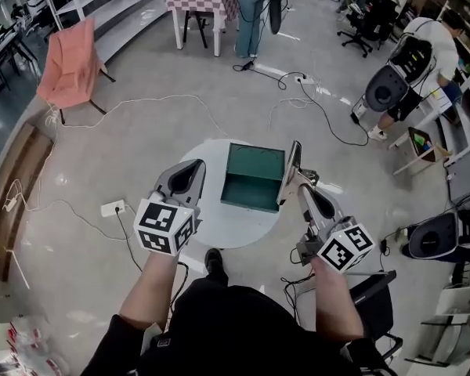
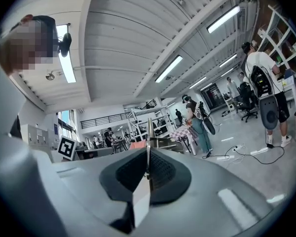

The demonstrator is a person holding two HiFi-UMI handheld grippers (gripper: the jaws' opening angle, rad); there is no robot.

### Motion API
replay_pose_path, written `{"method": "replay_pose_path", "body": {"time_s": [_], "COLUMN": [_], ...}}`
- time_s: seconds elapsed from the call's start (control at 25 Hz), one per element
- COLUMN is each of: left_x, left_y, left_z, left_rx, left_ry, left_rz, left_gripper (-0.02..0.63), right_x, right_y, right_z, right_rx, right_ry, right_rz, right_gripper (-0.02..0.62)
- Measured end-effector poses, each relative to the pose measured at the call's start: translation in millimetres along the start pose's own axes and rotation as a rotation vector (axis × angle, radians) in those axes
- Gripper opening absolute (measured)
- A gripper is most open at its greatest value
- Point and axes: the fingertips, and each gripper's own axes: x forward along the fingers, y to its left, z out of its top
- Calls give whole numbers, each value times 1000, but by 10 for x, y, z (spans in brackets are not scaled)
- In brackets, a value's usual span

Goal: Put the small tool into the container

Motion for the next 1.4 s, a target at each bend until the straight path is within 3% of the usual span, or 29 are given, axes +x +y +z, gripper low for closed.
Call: {"method": "replay_pose_path", "body": {"time_s": [0.44, 0.72, 1.08, 1.4], "left_x": [488, 610, 842, 1113], "left_y": [581, 778, 650, 495], "left_z": [40, -114, -273, -488], "left_rx": [-10, -59, -74, -107], "left_ry": [12, 20, 68, 142], "left_rz": [-66, -52, -33, 38], "left_gripper": [6, 6, 6, 6], "right_x": [814, 1032, 1074, 1098], "right_y": [-71, -140, -519, -974], "right_z": [32, -119, -244, -468], "right_rx": [-17, -23, 18, 77], "right_ry": [39, 110, 144, 219], "right_rz": [-42, -40, -34, 18], "right_gripper": [12, 12, 12, 12]}}
